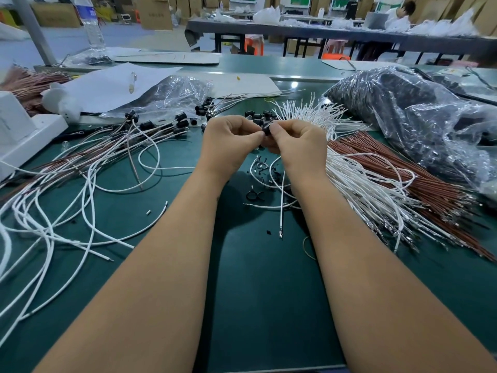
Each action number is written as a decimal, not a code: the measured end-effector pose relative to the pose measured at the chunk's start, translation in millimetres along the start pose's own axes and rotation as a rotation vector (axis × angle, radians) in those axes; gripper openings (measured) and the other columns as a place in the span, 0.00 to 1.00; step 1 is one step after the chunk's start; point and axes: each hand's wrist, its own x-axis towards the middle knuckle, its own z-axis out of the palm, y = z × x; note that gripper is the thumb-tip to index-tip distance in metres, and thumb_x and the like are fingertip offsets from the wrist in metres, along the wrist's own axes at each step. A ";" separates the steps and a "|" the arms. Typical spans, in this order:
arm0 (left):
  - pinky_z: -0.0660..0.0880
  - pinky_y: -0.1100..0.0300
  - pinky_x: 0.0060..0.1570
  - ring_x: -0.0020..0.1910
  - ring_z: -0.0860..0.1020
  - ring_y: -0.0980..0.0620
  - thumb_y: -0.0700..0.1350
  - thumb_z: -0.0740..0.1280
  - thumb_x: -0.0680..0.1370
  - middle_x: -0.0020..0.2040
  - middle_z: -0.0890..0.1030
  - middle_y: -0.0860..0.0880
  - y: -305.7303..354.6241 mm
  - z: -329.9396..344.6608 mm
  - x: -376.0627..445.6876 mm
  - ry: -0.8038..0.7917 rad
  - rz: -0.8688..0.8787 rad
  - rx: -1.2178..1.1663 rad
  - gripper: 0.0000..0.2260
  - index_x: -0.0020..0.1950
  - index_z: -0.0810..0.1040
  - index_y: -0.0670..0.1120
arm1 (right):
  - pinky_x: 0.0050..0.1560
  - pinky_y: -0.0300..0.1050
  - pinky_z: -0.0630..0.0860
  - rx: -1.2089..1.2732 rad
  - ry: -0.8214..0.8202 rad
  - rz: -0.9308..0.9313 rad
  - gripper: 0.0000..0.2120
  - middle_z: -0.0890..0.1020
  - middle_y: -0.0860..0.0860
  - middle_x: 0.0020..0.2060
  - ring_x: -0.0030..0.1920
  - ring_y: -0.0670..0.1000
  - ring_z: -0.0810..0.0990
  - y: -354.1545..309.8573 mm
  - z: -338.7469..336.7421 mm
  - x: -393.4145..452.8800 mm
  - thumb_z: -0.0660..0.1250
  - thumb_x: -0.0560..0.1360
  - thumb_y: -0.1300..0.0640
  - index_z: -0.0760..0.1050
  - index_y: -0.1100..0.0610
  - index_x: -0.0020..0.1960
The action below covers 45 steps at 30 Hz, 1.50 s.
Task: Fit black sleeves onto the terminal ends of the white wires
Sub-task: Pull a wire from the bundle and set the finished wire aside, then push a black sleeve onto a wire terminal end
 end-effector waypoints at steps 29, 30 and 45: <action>0.60 0.70 0.24 0.22 0.62 0.60 0.41 0.71 0.75 0.22 0.67 0.57 -13.2 14.7 -0.3 -0.090 0.050 0.164 0.04 0.41 0.82 0.48 | 0.39 0.47 0.72 -0.656 0.153 -0.013 0.14 0.81 0.54 0.49 0.41 0.54 0.77 -26.0 -59.1 26.9 0.57 0.77 0.64 0.79 0.57 0.56; 0.60 0.70 0.24 0.22 0.62 0.60 0.41 0.71 0.75 0.21 0.67 0.58 -14.0 14.7 0.7 -0.093 0.044 0.167 0.04 0.41 0.82 0.49 | 0.42 0.50 0.74 -0.693 0.162 0.021 0.15 0.81 0.55 0.52 0.44 0.56 0.78 -25.5 -66.7 30.5 0.57 0.76 0.66 0.78 0.58 0.57; 0.64 0.65 0.28 0.24 0.63 0.58 0.43 0.71 0.75 0.27 0.69 0.51 -14.1 11.7 -0.5 -0.187 -0.014 0.225 0.03 0.41 0.83 0.49 | 0.42 0.48 0.69 -1.117 0.080 0.278 0.09 0.78 0.60 0.46 0.43 0.59 0.73 -6.6 -101.2 40.1 0.62 0.73 0.67 0.65 0.61 0.37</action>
